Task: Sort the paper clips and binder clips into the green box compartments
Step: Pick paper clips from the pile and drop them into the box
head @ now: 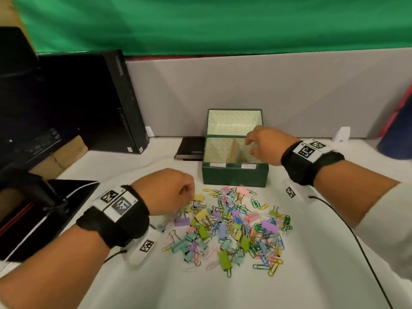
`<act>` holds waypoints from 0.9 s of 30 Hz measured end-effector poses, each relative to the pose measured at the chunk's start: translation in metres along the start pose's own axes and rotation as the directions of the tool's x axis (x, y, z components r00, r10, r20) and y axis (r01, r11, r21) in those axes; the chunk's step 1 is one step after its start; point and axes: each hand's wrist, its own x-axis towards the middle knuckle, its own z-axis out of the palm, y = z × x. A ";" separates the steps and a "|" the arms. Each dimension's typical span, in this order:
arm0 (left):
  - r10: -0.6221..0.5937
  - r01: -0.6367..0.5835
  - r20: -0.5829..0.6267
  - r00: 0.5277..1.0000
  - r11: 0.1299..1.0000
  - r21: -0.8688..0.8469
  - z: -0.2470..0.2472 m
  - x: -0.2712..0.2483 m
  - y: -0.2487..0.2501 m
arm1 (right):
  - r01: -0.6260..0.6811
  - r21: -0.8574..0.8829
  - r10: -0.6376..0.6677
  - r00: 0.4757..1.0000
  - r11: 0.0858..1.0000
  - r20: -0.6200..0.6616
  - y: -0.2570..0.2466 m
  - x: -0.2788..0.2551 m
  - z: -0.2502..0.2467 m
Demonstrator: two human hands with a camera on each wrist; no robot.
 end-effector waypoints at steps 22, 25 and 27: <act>-0.098 0.095 0.134 0.986 0.995 0.027 0.059 -0.054 -0.026 | 0.042 0.140 -0.078 0.962 0.989 0.263 0.041 -0.141 0.055; -0.088 0.088 0.118 0.989 0.996 0.003 0.060 -0.050 -0.024 | -0.006 0.128 -0.027 0.967 0.992 0.254 0.041 -0.141 0.056; -0.081 0.080 0.113 0.990 0.997 0.009 0.060 -0.051 -0.023 | -0.046 0.118 0.018 0.974 0.992 0.227 0.040 -0.141 0.056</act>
